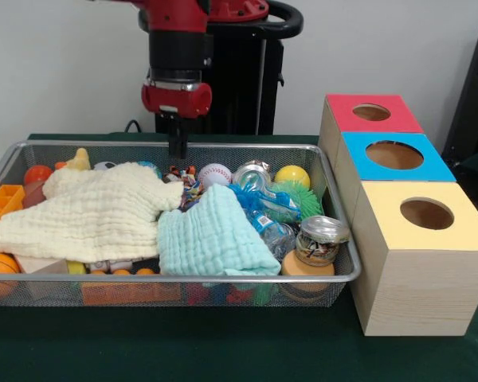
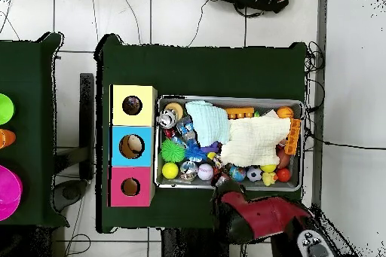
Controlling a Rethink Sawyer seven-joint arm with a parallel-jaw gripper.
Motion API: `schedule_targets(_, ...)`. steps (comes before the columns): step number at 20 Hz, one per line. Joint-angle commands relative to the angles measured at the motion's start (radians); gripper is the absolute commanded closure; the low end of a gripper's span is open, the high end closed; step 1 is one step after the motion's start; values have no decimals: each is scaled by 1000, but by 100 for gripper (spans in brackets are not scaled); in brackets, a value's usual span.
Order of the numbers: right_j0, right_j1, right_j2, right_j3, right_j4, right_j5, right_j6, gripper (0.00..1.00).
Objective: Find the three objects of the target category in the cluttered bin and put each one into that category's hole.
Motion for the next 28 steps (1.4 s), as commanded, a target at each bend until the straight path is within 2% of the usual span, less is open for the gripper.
schedule_targets(1,-126,-233,332,160,120,248,-167,100)
schedule_targets(7,-191,-290,424,212,191,333,-202,100)
schedule_targets(11,-189,-270,423,209,157,310,-166,100)
schedule_targets(13,-147,-227,372,178,94,256,-119,100)
schedule_targets(16,-26,-90,219,69,-20,117,-27,100)
schedule_targets(19,60,20,107,-25,-59,4,8,100)
schedule_targets(24,128,71,24,-85,-62,-59,2,100)
schedule_targets(28,71,78,86,-78,-54,-25,-26,100)
